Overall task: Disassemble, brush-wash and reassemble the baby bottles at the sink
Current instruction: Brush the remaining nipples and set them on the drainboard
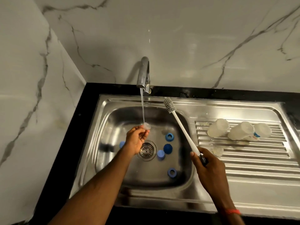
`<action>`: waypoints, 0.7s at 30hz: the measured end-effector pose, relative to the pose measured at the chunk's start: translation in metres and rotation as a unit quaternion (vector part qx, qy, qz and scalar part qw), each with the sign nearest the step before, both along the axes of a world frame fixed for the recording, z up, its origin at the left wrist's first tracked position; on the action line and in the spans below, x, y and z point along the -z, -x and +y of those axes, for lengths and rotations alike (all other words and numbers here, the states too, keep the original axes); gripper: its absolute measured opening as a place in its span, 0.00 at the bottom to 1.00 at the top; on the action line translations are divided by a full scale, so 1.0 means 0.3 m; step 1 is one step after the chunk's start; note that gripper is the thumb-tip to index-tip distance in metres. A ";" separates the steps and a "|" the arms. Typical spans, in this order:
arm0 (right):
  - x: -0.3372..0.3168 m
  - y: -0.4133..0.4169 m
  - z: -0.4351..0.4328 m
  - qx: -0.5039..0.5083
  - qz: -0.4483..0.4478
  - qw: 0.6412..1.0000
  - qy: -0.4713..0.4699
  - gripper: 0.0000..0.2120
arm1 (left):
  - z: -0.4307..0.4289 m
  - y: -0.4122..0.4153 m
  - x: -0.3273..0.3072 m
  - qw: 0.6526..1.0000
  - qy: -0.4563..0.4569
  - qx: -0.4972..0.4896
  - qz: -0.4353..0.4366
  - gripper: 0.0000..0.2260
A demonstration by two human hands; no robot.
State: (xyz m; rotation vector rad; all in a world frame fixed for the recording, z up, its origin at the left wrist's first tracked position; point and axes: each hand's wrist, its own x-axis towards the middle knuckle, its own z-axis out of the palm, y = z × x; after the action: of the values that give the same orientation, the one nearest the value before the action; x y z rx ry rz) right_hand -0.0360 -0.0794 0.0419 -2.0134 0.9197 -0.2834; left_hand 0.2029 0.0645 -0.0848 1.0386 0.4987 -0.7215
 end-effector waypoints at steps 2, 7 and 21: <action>-0.017 -0.023 0.008 -0.008 -0.014 1.000 0.004 0.06 | -0.017 -0.040 -0.046 0.998 0.045 -0.031 0.016 0.09; -0.033 -0.069 0.007 -0.008 -0.004 1.000 0.011 0.08 | -0.064 -0.106 -0.120 0.988 0.121 -0.068 0.061 0.10; -0.029 -0.115 -0.019 -0.130 0.108 0.930 0.327 0.14 | -0.062 -0.120 -0.092 0.997 0.063 0.002 0.048 0.12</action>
State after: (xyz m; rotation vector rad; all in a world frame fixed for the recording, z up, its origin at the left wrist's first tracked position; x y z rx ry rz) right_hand -0.0015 -0.0850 0.0507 -2.8003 0.7291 -0.2397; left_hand 0.2389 0.0459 -0.0570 0.8911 0.5270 -0.7994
